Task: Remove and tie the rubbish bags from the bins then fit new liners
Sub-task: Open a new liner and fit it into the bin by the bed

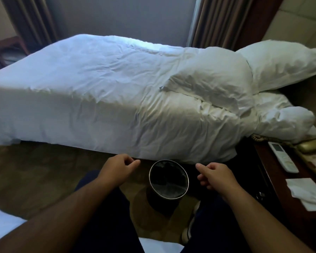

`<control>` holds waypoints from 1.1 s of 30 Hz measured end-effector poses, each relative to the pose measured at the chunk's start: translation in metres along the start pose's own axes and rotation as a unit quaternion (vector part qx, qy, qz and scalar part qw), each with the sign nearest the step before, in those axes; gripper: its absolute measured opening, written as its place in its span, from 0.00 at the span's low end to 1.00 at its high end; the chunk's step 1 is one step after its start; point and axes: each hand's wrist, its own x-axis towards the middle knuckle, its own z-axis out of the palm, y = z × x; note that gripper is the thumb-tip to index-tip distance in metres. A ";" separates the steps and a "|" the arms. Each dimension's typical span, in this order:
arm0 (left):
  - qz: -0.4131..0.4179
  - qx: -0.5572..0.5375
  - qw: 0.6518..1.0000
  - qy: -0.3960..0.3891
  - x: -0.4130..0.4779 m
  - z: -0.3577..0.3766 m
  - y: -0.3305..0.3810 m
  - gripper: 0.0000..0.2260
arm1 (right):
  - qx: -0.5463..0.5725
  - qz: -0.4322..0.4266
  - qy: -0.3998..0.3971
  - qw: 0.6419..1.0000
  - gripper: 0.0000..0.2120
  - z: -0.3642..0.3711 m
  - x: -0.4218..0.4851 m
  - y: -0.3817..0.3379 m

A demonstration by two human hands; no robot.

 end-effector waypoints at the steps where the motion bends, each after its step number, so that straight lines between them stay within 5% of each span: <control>1: -0.004 -0.009 1.000 -0.001 0.003 0.002 -0.002 0.12 | -0.004 0.001 0.000 1.000 0.15 0.001 0.002 0.001; 13: -0.063 -0.098 0.987 -0.107 0.053 0.045 -0.027 0.13 | -0.001 0.080 -0.062 0.995 0.17 0.030 0.062 0.038; 20: -0.164 -0.148 0.959 -0.177 0.100 0.076 -0.055 0.14 | -0.039 0.179 -0.100 0.978 0.15 0.047 0.114 0.061; 33: -0.306 -0.180 0.913 -0.201 0.125 -0.028 -0.020 0.13 | -0.124 0.252 -0.179 0.943 0.17 0.007 0.105 -0.073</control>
